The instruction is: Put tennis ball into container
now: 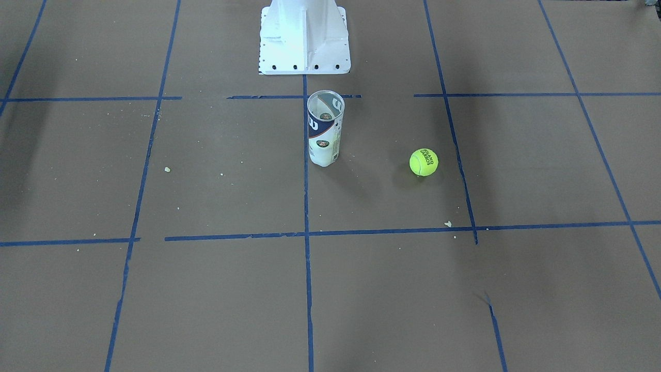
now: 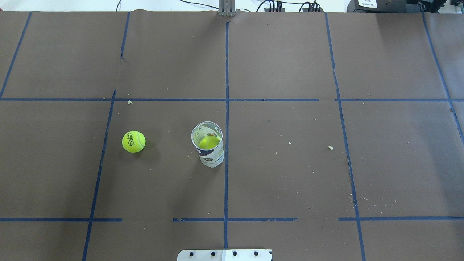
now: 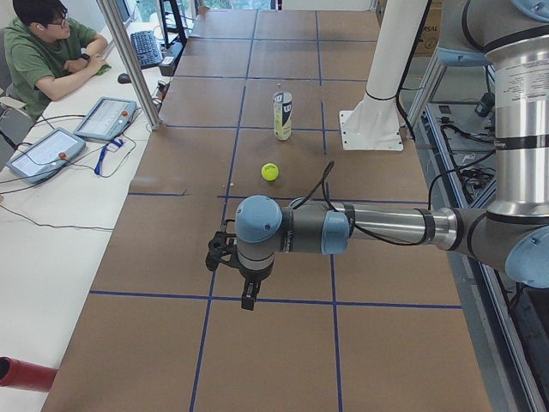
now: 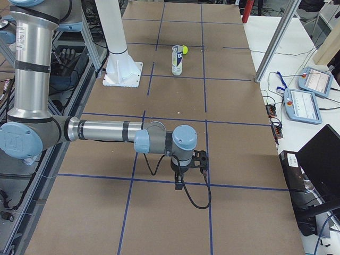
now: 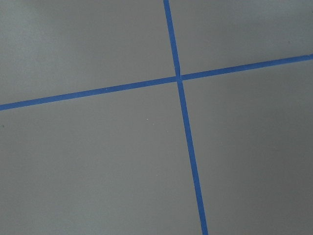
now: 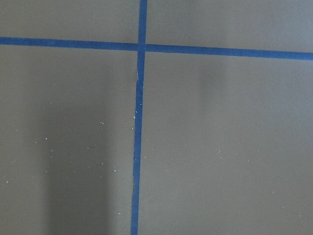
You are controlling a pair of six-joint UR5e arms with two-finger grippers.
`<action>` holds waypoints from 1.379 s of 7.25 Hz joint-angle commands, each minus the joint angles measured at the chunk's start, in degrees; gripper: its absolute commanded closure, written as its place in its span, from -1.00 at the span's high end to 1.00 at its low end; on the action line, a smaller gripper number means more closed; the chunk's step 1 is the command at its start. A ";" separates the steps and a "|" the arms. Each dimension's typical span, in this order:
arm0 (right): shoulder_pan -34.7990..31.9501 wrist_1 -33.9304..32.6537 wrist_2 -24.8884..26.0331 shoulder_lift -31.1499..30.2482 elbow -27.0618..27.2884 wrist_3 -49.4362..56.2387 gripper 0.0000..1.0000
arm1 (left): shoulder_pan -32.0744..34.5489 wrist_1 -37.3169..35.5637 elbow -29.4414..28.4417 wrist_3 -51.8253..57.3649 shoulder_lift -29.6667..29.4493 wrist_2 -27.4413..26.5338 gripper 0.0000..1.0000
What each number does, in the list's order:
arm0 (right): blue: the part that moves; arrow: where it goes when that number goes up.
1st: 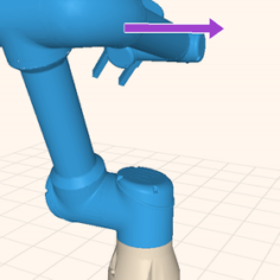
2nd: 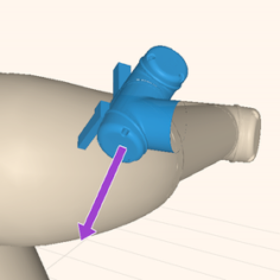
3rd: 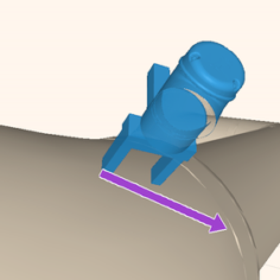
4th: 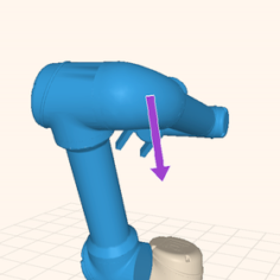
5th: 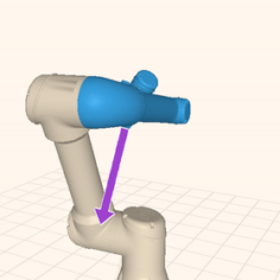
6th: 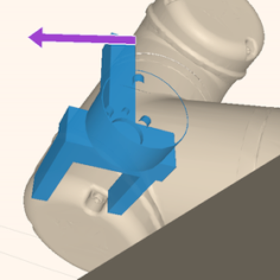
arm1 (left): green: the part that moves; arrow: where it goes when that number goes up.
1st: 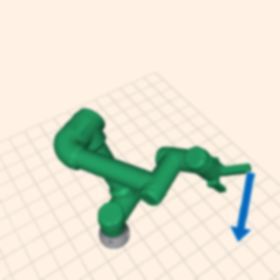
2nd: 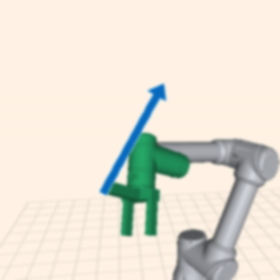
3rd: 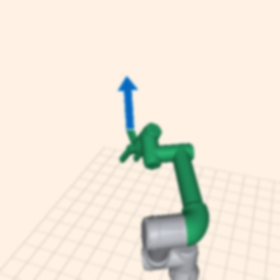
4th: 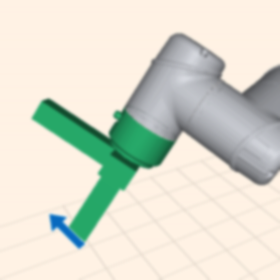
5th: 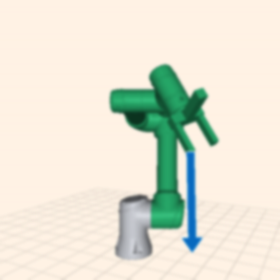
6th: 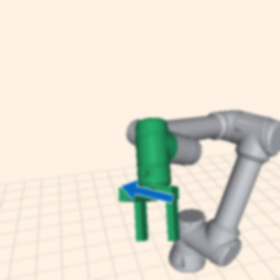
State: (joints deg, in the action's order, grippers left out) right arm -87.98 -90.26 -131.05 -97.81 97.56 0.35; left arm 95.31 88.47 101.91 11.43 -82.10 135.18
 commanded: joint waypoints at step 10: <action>0.00 0.00 0.00 -0.02 0.00 0.00 1.00 | 0.15 6.88 2.76 -10.31 -5.00 0.44 1.00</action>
State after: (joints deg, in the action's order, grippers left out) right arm -87.98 -90.26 -131.08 -97.82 97.56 0.35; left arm 96.00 93.76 104.17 6.37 -87.04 135.45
